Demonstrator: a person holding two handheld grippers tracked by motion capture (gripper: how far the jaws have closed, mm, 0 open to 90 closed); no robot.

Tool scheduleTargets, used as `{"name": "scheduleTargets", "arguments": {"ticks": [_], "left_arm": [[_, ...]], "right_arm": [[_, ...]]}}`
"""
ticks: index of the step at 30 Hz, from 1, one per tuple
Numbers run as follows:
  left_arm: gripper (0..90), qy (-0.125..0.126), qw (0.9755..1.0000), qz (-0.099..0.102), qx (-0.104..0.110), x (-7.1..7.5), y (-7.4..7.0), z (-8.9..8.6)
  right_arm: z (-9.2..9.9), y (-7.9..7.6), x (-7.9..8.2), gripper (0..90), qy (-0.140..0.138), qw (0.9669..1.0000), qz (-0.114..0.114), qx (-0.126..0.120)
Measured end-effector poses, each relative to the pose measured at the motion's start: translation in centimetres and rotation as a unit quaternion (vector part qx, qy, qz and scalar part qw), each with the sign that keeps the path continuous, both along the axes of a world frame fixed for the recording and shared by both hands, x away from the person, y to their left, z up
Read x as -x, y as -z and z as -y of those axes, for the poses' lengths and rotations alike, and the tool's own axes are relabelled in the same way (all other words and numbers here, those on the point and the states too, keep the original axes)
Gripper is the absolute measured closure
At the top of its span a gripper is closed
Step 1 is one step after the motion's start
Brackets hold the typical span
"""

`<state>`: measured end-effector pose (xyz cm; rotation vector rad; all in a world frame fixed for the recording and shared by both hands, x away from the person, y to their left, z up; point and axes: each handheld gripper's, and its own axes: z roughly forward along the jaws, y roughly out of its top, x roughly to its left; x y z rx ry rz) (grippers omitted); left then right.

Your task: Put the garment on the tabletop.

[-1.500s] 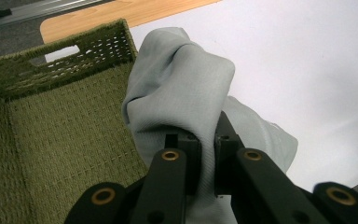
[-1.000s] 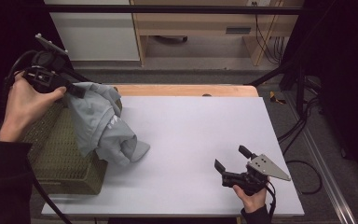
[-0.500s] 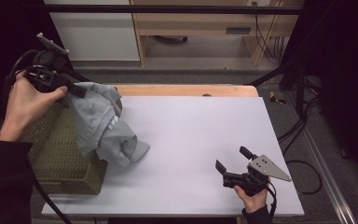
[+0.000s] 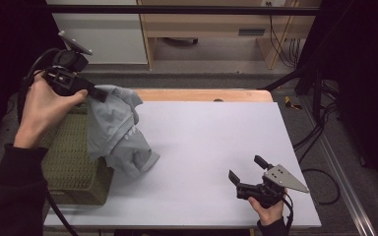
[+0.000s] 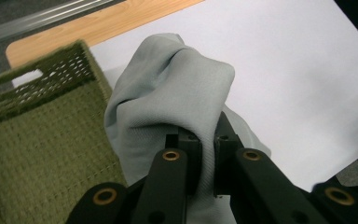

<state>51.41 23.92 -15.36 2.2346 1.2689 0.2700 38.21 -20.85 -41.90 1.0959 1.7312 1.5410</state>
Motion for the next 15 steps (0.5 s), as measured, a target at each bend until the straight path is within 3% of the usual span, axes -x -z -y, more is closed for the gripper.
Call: {"name": "scheduleTargets", "arguments": {"ticks": [8, 15], "left_arm": [[85.4, 0.038, 0.9992, 0.013, 0.0, 0.8, -0.9, 3.4], [85.4, 0.082, 0.9963, 0.023, -0.007, 1.5, -1.3, 7.2]], "right_arm": [[0.1, -0.1, 0.1, 0.3, 0.003, 1.0, 0.004, -0.003], [0.1, -0.1, 0.2, 0.3, 0.0, 1.0, -0.002, -0.002]]}}
